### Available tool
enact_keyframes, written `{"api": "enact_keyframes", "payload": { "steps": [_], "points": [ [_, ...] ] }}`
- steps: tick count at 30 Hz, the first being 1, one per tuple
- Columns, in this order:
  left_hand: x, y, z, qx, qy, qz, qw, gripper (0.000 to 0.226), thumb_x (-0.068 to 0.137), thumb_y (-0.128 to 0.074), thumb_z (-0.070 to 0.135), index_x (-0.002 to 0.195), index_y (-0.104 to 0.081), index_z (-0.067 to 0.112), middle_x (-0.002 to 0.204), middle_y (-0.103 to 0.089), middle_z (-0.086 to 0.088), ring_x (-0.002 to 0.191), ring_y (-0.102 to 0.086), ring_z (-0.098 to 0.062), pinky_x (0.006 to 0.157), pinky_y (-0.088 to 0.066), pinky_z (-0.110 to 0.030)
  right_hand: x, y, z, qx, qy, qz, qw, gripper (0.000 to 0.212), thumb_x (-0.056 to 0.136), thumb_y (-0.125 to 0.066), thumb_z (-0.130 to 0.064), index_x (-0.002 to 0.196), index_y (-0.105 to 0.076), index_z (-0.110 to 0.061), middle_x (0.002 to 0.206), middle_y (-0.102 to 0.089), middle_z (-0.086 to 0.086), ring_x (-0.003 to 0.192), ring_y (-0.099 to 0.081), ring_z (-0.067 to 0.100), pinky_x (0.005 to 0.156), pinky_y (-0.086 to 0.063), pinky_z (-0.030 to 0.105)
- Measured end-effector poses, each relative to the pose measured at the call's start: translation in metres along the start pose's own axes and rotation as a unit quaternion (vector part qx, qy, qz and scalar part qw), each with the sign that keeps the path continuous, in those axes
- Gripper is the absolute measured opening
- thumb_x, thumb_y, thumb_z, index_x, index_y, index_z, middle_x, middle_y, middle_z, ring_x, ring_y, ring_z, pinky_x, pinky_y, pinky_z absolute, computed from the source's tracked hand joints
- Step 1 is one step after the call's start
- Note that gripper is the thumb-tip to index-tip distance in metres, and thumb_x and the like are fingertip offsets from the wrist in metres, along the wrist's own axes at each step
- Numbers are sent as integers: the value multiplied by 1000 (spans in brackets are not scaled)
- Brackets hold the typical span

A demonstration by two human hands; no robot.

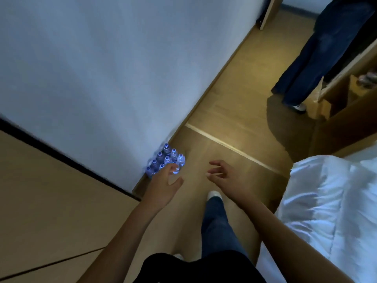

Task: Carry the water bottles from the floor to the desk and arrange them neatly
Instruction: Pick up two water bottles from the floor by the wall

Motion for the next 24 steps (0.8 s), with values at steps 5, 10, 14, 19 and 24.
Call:
{"api": "enact_keyframes", "payload": {
  "steps": [5, 10, 14, 19, 24],
  "points": [
    [78, -13, 28, -44, 42, 66, 996, 32, 90, -68, 22, 121, -59, 18, 116, -64, 3, 111, -60, -13, 99, -46, -33, 109, 40, -27, -44, 20, -62, 997, 38, 90, -68, -9, 126, -58, -11, 105, -64, 7, 87, -60, 13, 65, -45, 5],
    [135, -27, 48, -43, 74, 119, 989, 26, 90, -68, 25, 114, -60, 20, 106, -66, 6, 99, -61, -10, 82, -41, -18, 195, 64, -49, -87, 30, -139, 986, 36, 89, -71, -17, 123, -60, -18, 102, -69, 1, 101, -65, 14, 83, -50, 20],
    [164, -29, 44, -52, 104, 162, 980, 22, 89, -68, 19, 106, -56, 27, 98, -59, 19, 97, -56, -3, 76, -34, 2, 246, 60, -61, -119, 37, -189, 974, 37, 90, -70, -18, 125, -60, -18, 107, -71, 3, 103, -67, 16, 91, -53, 33],
    [190, -30, 15, -49, 161, 189, 968, 32, 88, -69, 21, 119, -61, 14, 108, -61, 5, 106, -57, -10, 88, -39, -21, 285, 36, -56, -145, 27, -220, 964, 34, 90, -70, -20, 123, -61, -21, 108, -72, 2, 99, -68, 15, 87, -53, 30],
    [206, -36, -28, -79, 203, 195, 956, 37, 88, -69, 18, 122, -59, 9, 115, -64, -4, 110, -58, -15, 91, -40, -24, 305, 10, -31, -170, -9, -249, 954, 37, 90, -69, -21, 126, -60, -21, 112, -71, 1, 101, -66, 14, 93, -53, 33]
  ]
}}
Point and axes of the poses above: each hand's wrist, its own x-axis towards the middle knuckle, its own y-axis out of the back of the hand, z = x × y, the point moved 3 cm from there along x, towards the middle knuckle
